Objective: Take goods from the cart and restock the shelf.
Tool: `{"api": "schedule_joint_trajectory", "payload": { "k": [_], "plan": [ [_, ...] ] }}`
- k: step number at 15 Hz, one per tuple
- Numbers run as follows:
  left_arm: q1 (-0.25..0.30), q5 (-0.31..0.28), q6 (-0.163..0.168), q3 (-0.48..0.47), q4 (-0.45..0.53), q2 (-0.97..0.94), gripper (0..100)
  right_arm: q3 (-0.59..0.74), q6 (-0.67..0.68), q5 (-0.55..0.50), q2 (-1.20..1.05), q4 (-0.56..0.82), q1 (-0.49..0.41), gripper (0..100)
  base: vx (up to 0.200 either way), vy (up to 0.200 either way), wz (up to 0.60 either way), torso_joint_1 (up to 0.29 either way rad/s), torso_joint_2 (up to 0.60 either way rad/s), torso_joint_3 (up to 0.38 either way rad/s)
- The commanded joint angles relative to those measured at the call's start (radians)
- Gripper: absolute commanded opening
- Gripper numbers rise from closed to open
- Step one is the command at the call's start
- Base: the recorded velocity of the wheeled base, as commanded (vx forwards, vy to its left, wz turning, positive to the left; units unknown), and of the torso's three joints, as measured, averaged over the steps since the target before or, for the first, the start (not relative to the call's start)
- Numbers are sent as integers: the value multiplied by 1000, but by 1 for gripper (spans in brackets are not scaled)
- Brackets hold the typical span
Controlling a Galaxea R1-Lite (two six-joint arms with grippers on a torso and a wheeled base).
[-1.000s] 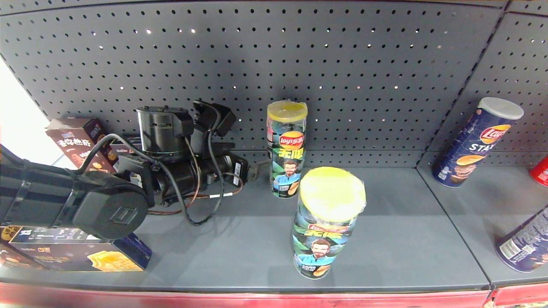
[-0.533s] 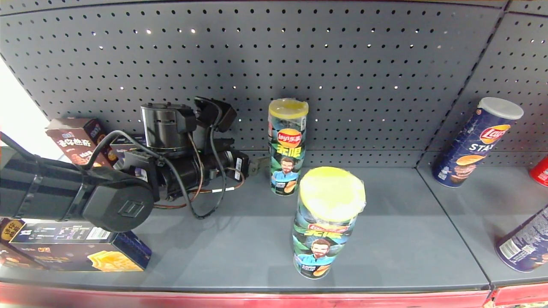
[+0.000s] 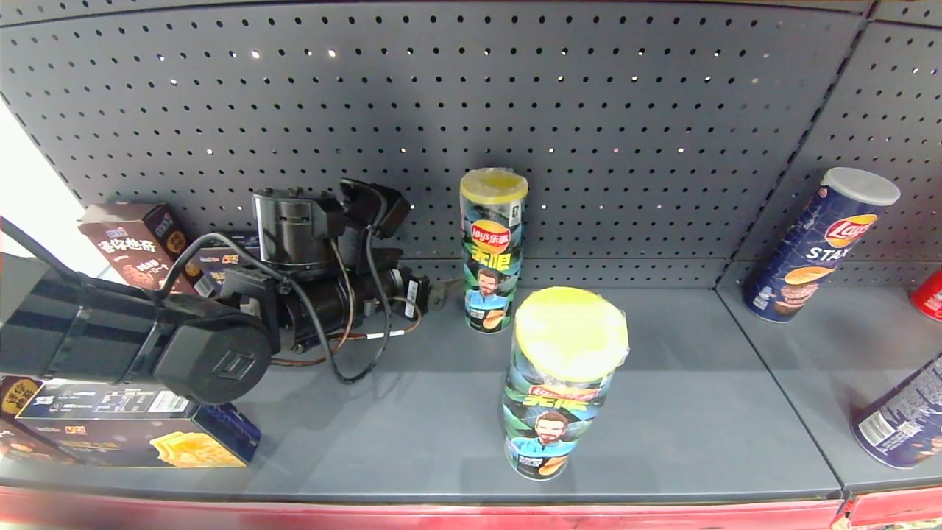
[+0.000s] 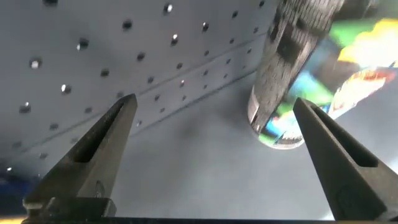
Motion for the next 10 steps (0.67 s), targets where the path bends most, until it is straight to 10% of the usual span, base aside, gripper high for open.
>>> {"api": "schedule_joint_trajectory", "payload": {
  "k": [1, 10],
  "plan": [
    [18, 3, 1, 23, -1, -22, 100, 0, 2, 0, 2, 0, 0, 100, 0, 0, 0, 0, 0, 0],
    [55, 2, 67, -84, -4, 82, 100, 1, 2, -3, 2, -2, 0, 100, 0, 0, 0, 0, 0, 0]
  ]
}}
